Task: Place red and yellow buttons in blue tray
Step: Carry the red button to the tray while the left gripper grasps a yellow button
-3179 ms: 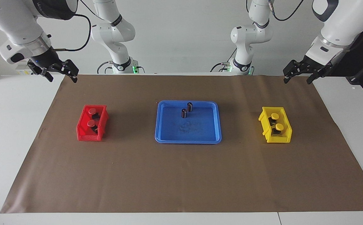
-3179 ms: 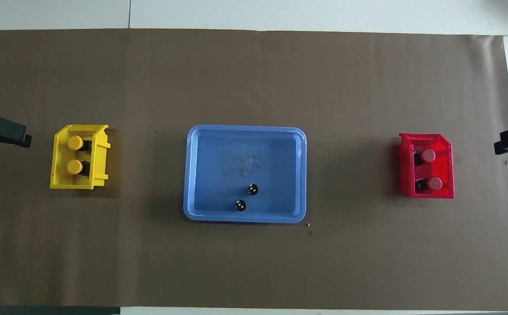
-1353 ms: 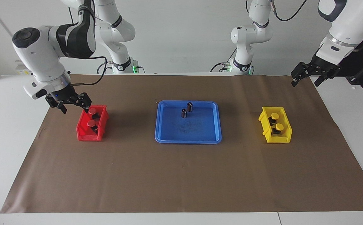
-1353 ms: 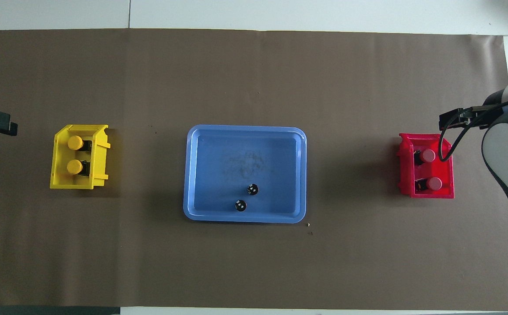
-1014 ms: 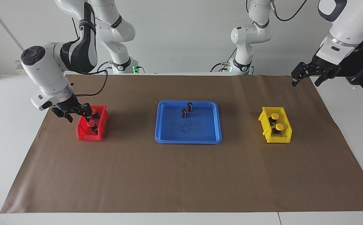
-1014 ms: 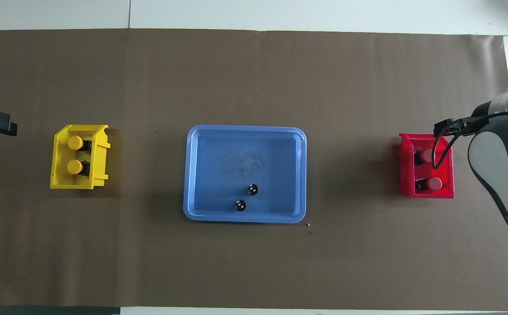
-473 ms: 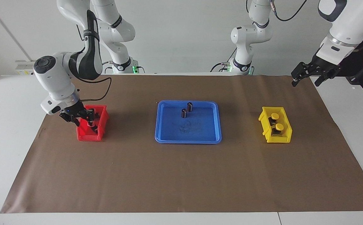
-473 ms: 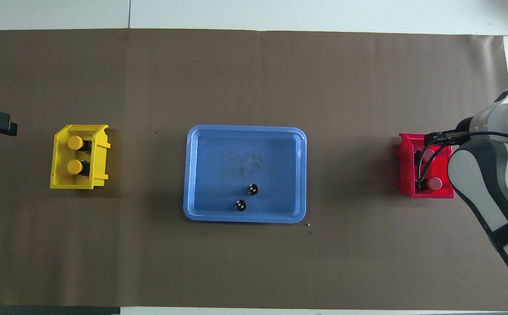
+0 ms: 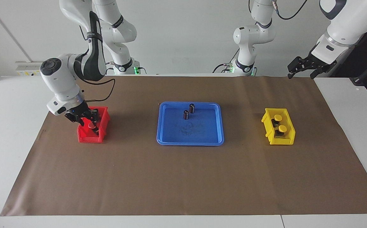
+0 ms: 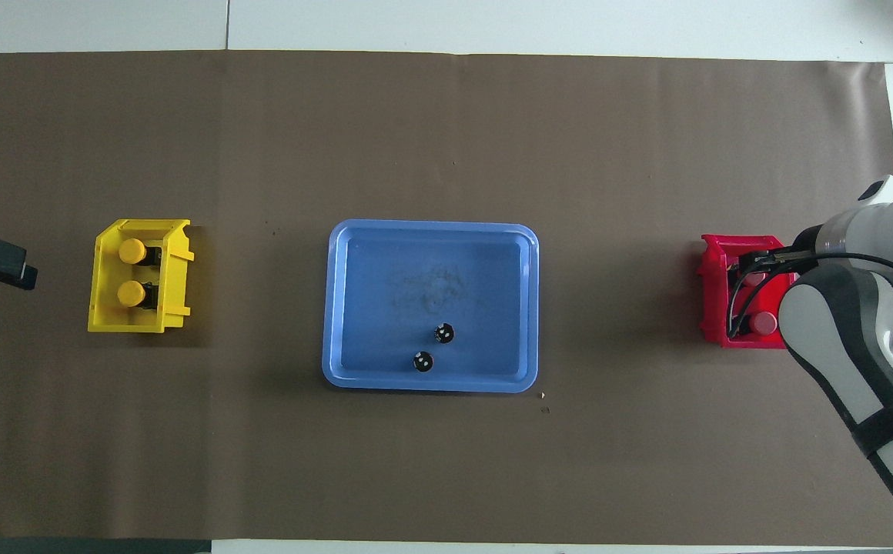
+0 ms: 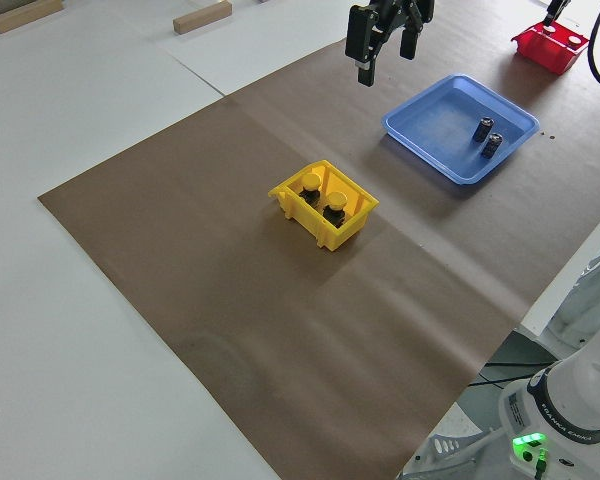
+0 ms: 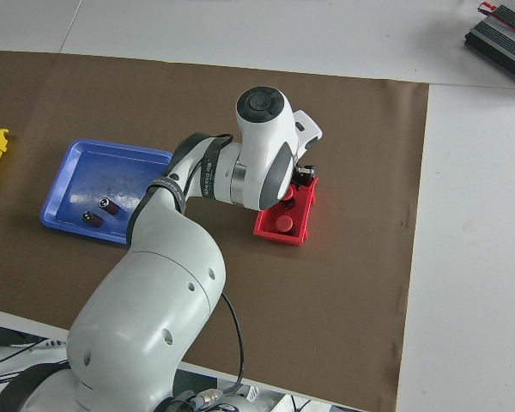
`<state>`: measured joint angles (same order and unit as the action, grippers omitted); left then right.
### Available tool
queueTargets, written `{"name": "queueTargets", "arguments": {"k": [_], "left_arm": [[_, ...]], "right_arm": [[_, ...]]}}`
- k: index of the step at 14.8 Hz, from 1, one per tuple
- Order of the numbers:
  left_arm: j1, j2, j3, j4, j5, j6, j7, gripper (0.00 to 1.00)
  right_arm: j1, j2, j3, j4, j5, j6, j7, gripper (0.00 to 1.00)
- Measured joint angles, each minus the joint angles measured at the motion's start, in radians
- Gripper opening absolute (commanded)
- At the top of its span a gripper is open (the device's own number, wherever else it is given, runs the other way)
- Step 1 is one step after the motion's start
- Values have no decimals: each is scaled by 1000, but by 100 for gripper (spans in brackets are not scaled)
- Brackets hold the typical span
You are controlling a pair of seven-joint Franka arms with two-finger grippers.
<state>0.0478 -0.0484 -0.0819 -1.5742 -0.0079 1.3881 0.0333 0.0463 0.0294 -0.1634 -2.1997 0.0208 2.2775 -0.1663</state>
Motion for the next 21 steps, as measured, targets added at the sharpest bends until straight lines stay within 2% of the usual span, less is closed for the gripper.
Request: {"name": "queueTargets", "arguments": {"k": [2, 5, 6, 8, 12, 13, 15, 18, 19, 21], "left_arm": [[9, -13, 6, -54, 49, 85, -4, 100], [51, -73, 10, -290, 62, 370, 15, 100], [62, -80, 12, -354, 62, 427, 19, 98], [66, -65, 12, -420, 44, 502, 17, 97], [48, 13, 3, -440, -22, 617, -41, 87], [34, 34, 2, -440, -22, 638, -54, 83], [17, 66, 0, -440, -22, 670, -63, 76], [13, 109, 0, -441, -22, 712, -59, 70], [13, 122, 1, -441, -22, 720, -57, 69], [14, 142, 4, -441, -22, 739, -53, 69]], "right_arm": [[0, -3, 0, -21, 0, 32, 0, 58], [1, -3, 1, -37, 0, 59, 0, 58], [1, -3, 1, -42, 0, 62, -2, 58], [1, -3, 1, -57, 0, 87, -12, 58], [0, -3, 0, -77, 0, 104, -18, 53], [0, -3, 0, -80, 0, 109, -18, 48], [0, -3, 0, -88, 0, 123, -23, 30], [0, -4, 0, -76, 0, 111, -70, 27], [0, -4, 0, -48, 0, 66, -84, 27], [0, 1, 0, 79, -1, -114, -101, 27]]}}
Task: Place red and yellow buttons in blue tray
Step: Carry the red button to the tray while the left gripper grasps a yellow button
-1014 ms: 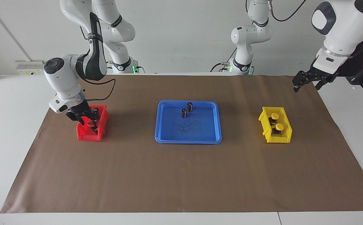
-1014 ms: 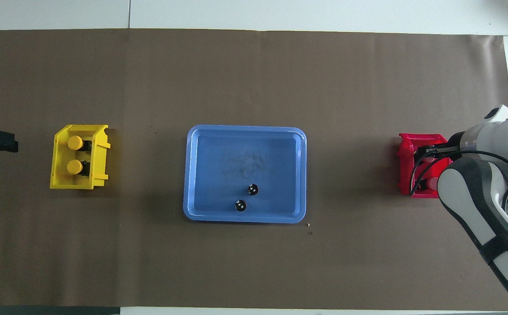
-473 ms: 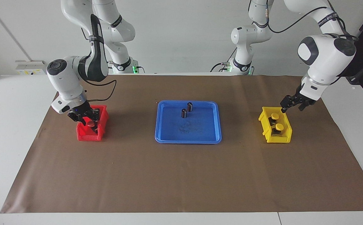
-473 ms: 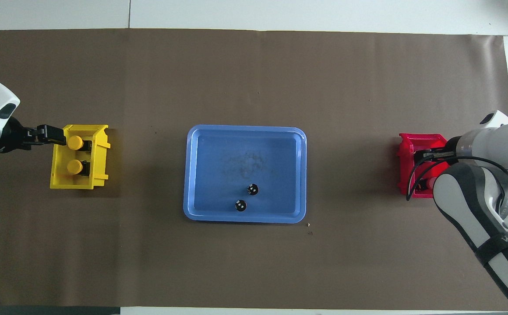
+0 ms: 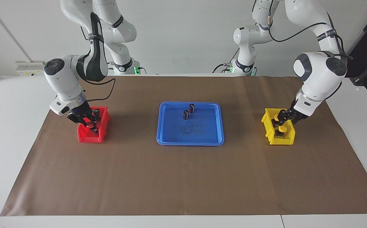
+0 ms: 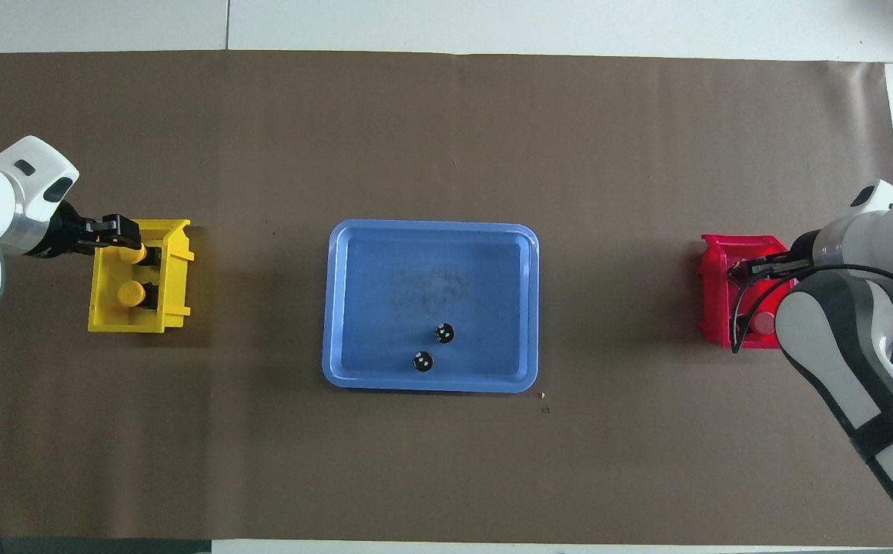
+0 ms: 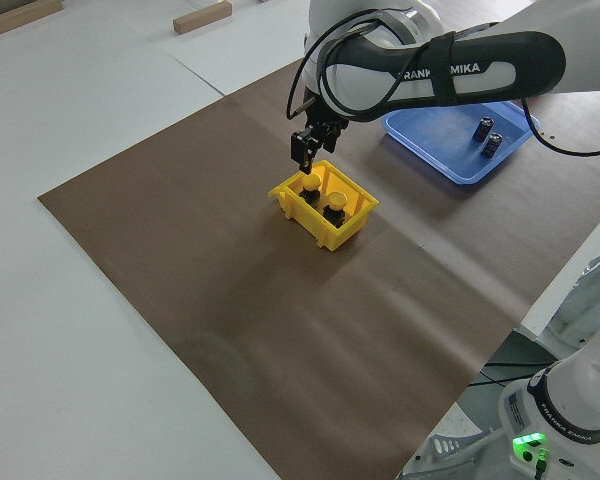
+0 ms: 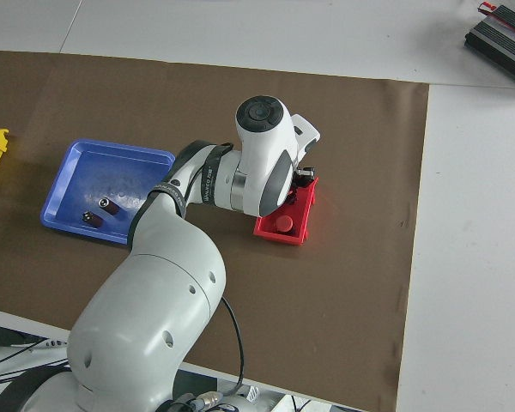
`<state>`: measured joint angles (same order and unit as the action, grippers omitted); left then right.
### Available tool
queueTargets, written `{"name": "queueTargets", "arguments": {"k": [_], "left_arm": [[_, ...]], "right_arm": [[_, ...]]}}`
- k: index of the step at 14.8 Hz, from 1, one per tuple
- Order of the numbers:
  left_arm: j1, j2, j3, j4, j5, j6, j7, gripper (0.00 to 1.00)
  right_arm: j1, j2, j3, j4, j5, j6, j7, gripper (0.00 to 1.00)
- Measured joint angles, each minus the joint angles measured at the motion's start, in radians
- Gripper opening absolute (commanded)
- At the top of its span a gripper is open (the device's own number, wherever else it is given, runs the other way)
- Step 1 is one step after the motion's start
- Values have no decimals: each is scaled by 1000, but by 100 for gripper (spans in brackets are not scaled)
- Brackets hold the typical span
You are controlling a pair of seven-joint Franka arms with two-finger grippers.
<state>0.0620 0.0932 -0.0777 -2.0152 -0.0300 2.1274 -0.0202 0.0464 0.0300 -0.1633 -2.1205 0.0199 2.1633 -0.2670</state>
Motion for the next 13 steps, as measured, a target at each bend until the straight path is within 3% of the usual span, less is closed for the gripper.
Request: {"name": "queueTargets", "arguments": {"k": [4, 6, 9, 10, 11, 12, 13], "left_arm": [[3, 24, 1, -34, 0, 61, 4, 70], [4, 27, 1, -51, 0, 75, 6, 70], [4, 28, 1, -74, 0, 98, 7, 68], [4, 28, 1, -80, 0, 100, 8, 62], [4, 28, 1, -84, 0, 103, 8, 48], [4, 28, 1, -86, 0, 105, 8, 26], [4, 28, 1, -87, 0, 106, 8, 14]], "right_arm": [[44, 54, 8, 341, 1, -348, 59, 28], [144, 98, 15, 427, 7, -372, 209, 27], [362, 169, 25, 447, 13, -266, 552, 27], [434, 191, 27, 448, 13, -235, 663, 27], [501, 213, 28, 450, 13, -206, 761, 27], [561, 237, 28, 451, 13, -175, 845, 27], [606, 263, 28, 452, 13, -145, 906, 27]]}}
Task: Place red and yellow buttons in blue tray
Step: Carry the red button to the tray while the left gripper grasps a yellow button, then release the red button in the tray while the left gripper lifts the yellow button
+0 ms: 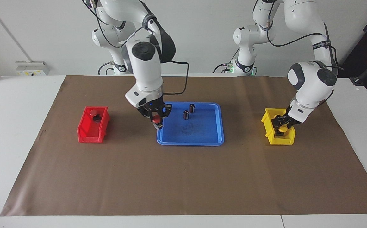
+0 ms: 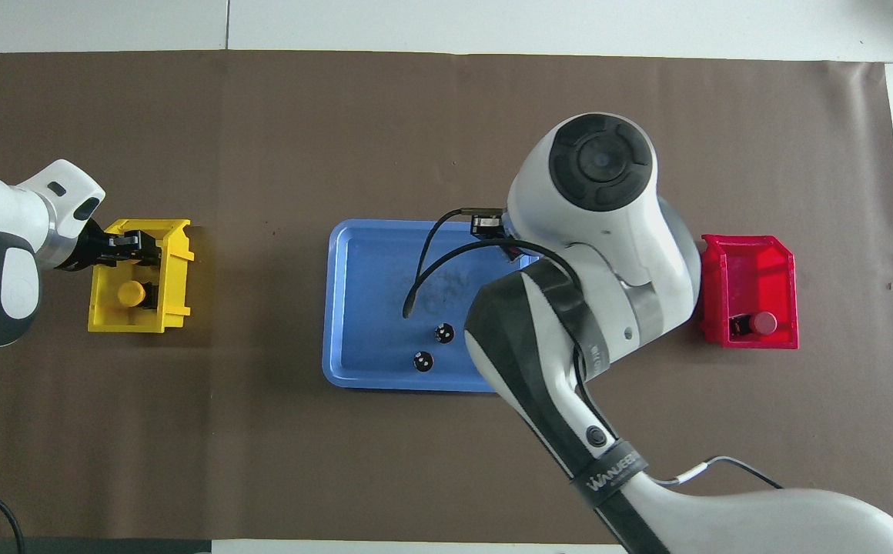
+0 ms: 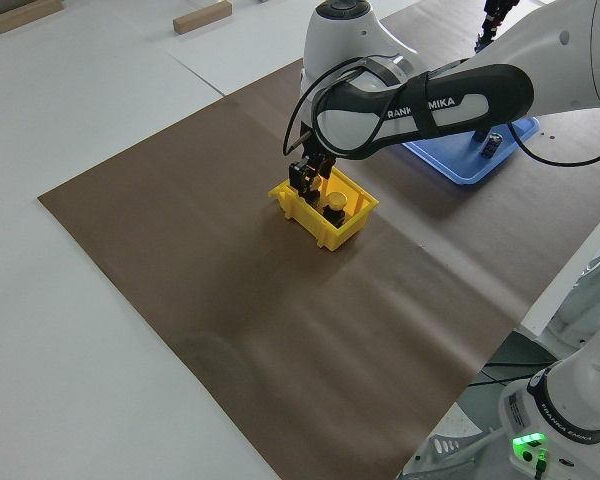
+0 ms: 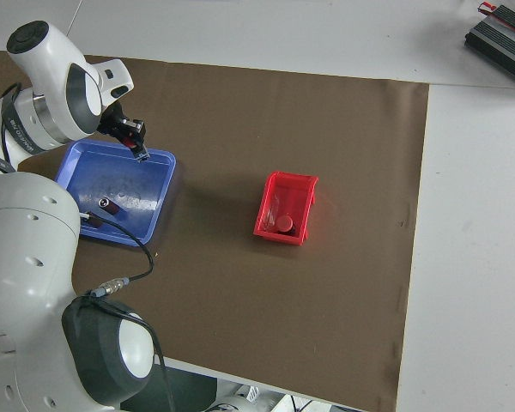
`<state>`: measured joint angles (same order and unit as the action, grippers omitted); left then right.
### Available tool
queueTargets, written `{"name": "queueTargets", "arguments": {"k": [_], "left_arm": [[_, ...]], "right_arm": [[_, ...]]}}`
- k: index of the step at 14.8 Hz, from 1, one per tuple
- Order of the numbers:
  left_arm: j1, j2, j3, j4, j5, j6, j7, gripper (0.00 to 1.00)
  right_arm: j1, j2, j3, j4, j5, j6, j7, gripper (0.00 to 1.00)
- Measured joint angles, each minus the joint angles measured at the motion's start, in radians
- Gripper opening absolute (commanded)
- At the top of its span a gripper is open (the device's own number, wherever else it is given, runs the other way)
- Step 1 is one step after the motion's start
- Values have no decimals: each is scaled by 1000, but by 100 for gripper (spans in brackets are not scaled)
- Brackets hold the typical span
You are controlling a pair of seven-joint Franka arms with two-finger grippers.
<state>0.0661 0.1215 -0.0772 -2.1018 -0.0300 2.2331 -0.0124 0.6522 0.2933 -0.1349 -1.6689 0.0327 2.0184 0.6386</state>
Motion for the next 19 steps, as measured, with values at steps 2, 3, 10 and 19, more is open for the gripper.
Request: {"name": "queueTargets", "arguments": {"k": [2, 3, 10, 19], "left_arm": [[0, 0, 0, 0, 0, 1, 0, 4], [1, 0, 0, 0, 0, 1, 0, 4], [3, 0, 0, 9, 0, -4, 0, 2], [-30, -14, -3, 352, 44, -401, -84, 2]], "right_arm": [[48, 53, -1, 2, 0, 41, 60, 28], [62, 76, -2, 2, 0, 48, 77, 28], [107, 150, -5, -2, 0, 105, 126, 85], [-15, 35, -51, 84, -14, -109, -55, 100]]}}
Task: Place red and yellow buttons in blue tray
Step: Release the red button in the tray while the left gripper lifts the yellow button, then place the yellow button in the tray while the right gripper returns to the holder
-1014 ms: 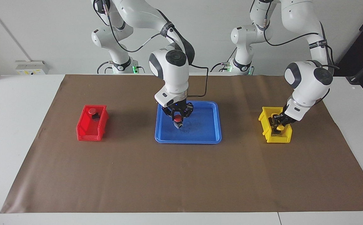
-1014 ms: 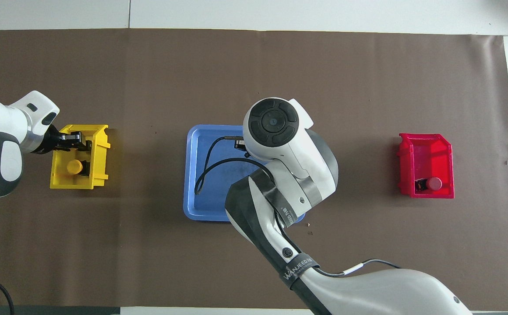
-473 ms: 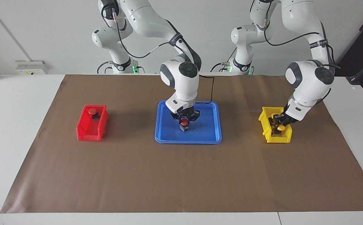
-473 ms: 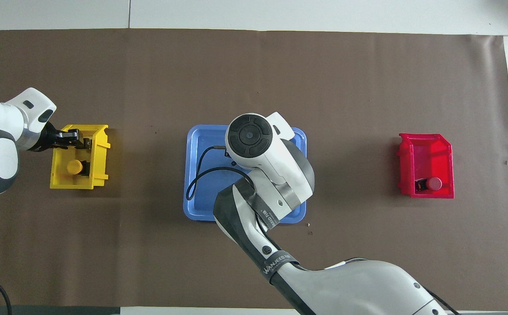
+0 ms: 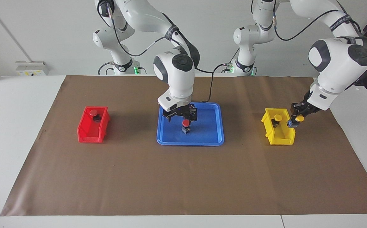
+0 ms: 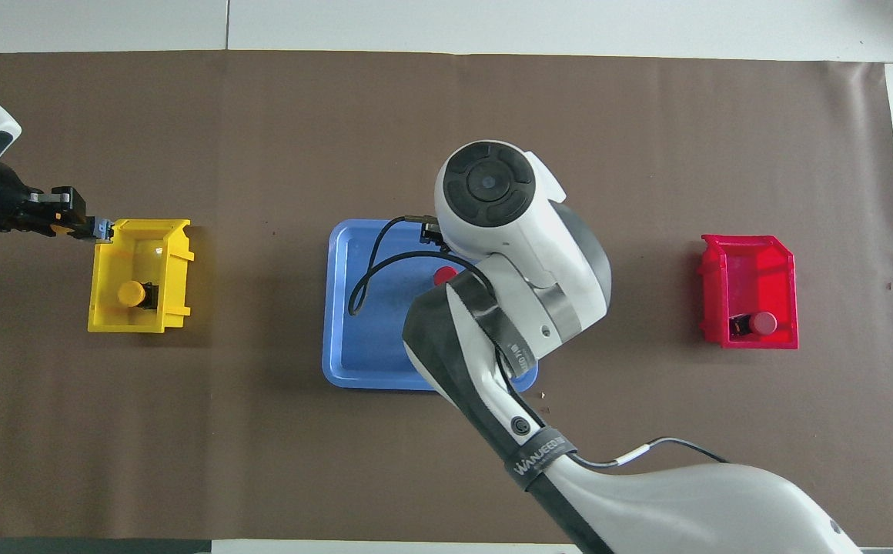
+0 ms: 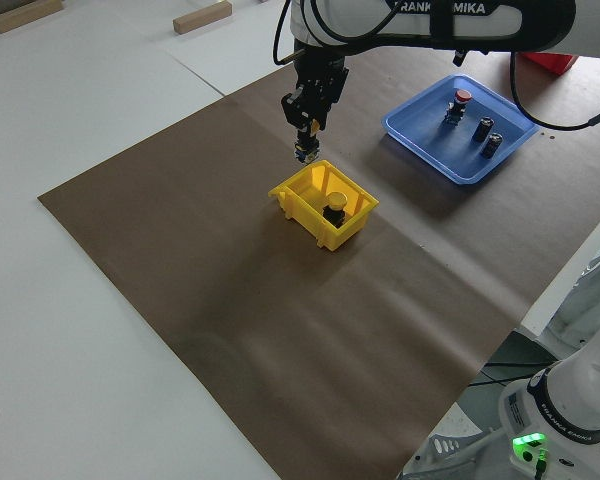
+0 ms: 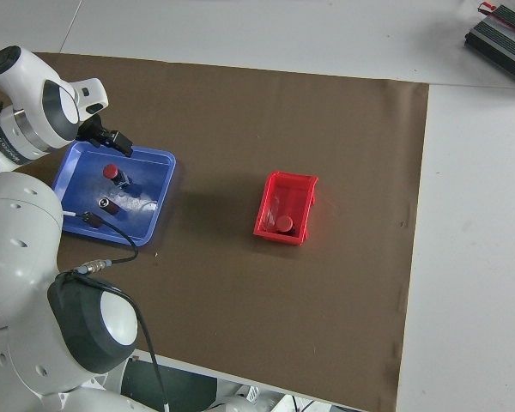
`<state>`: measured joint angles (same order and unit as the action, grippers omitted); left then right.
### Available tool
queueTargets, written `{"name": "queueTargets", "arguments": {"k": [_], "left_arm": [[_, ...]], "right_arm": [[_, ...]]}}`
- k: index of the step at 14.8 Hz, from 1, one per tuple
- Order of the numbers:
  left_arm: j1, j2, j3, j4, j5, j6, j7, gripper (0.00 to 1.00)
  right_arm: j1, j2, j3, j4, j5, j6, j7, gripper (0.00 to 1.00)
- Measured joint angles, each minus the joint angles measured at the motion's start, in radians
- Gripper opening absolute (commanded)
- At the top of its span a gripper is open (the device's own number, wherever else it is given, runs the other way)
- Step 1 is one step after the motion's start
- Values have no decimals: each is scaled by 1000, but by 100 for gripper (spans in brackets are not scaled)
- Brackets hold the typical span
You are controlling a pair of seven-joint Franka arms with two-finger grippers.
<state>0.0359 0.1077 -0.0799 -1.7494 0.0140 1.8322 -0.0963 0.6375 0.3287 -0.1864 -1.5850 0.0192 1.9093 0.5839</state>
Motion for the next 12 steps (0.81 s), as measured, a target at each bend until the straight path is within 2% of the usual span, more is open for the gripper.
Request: {"name": "queueTargets", "arguments": {"k": [2, 4, 6, 7, 9, 12], "left_arm": [[-85, 6, -4, -25, 0, 30, -131, 2], [-196, 19, -9, -54, 1, 75, -290, 2], [-310, 35, -13, -65, 1, 112, -443, 2], [-365, 44, -15, -66, 1, 129, -514, 2], [-465, 66, -16, -76, 1, 174, -640, 2], [-570, 115, -16, -95, 1, 252, -763, 2]], "right_arm": [[-154, -116, -5, -74, 0, -60, -208, 100], [-298, -242, -7, -208, 1, -58, -409, 100], [-412, -358, -7, -376, 2, 11, -591, 99], [-460, -403, -6, -461, 2, 68, -675, 95], [-524, -454, -6, -594, 2, 184, -790, 84], [-567, -468, -3, -675, 2, 251, -832, 78]]}}
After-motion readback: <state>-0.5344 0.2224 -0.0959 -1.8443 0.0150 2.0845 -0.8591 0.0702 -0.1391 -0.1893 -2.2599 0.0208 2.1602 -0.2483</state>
